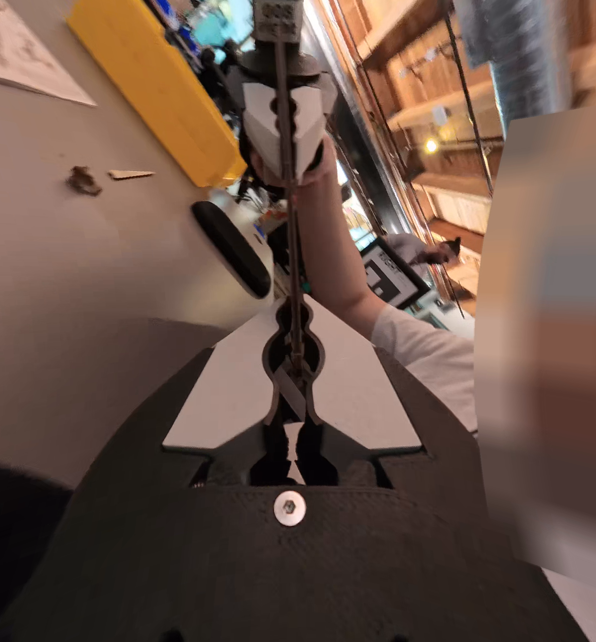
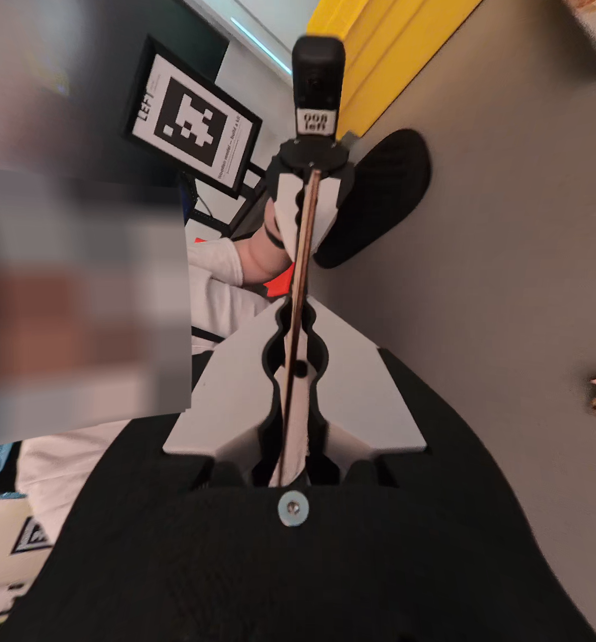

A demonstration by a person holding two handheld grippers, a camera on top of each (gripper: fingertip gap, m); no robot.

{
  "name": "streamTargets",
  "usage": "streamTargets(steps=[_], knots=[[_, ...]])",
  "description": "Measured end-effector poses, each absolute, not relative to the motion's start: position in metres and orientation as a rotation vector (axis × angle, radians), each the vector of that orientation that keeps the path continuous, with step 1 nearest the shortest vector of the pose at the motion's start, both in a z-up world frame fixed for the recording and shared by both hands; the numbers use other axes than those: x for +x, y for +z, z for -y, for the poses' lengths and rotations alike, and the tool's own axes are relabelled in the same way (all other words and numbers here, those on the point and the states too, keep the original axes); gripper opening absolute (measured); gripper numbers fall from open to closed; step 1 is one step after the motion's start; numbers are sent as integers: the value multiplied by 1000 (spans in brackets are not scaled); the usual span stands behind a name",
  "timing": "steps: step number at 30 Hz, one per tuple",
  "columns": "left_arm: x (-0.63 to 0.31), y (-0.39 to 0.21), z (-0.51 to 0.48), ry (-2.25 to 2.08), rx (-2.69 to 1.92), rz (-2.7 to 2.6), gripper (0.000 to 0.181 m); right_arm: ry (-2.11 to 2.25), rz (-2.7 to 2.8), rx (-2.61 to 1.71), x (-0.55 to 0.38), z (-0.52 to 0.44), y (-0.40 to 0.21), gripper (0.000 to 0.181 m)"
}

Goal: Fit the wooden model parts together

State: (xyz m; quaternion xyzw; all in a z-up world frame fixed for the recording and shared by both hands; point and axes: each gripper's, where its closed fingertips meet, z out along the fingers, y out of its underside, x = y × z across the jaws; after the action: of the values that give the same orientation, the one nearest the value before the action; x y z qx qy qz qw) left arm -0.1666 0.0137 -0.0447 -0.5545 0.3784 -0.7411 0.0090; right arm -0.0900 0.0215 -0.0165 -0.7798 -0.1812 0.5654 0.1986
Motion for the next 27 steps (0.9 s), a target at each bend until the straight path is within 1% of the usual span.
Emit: streamTargets(steps=[1, 2, 3, 6, 7, 9, 10, 12, 16, 20, 23, 25, 27], knots=[[-166, -53, -18, -2286, -1785, -1130, 0, 1565, 486, -2162, -87, -28, -21, 10], [-167, -62, -22, -2245, -1836, -1083, 0, 1540, 454, -2140, -84, -35, -25, 20], [-168, -67, -27, -2215, -1873, -1025, 0, 1474, 434, -2133, -79, -42, -32, 25], [-175, -69, -42, -2107, -1946, -846, 0, 1057, 458, -2119, -59, -58, -52, 28], [-178, -72, -49, -2050, -1978, -793, 0, 898, 488, -2058, -57, -61, -47, 37], [-183, -80, -57, -1936, -2030, -710, 0, 604, 530, -1854, -64, -55, -19, 41], [-186, -84, -59, -1906, -2057, -668, 1, 487, 565, -1747, -75, -45, -5, 45], [-191, -90, -62, -1895, -2105, -545, 1, 333, 648, -1595, -111, -19, 4, 51], [-197, -96, -61, -1887, -2116, -344, 1, 175, 739, -1565, -174, 12, -34, 52], [-199, -96, -53, -1829, -2116, -280, 1, 12, 789, -1652, -196, 12, -85, 52], [-197, -97, -45, -1851, -2126, -233, 1, -137, 879, -1679, -207, 9, -109, 52], [-196, -99, -43, -1839, -2127, -205, 1, -253, 937, -1689, -208, 5, -120, 46], [-196, -99, -42, -1814, -2121, -201, 1, -333, 961, -1664, -210, 4, -122, 32]])
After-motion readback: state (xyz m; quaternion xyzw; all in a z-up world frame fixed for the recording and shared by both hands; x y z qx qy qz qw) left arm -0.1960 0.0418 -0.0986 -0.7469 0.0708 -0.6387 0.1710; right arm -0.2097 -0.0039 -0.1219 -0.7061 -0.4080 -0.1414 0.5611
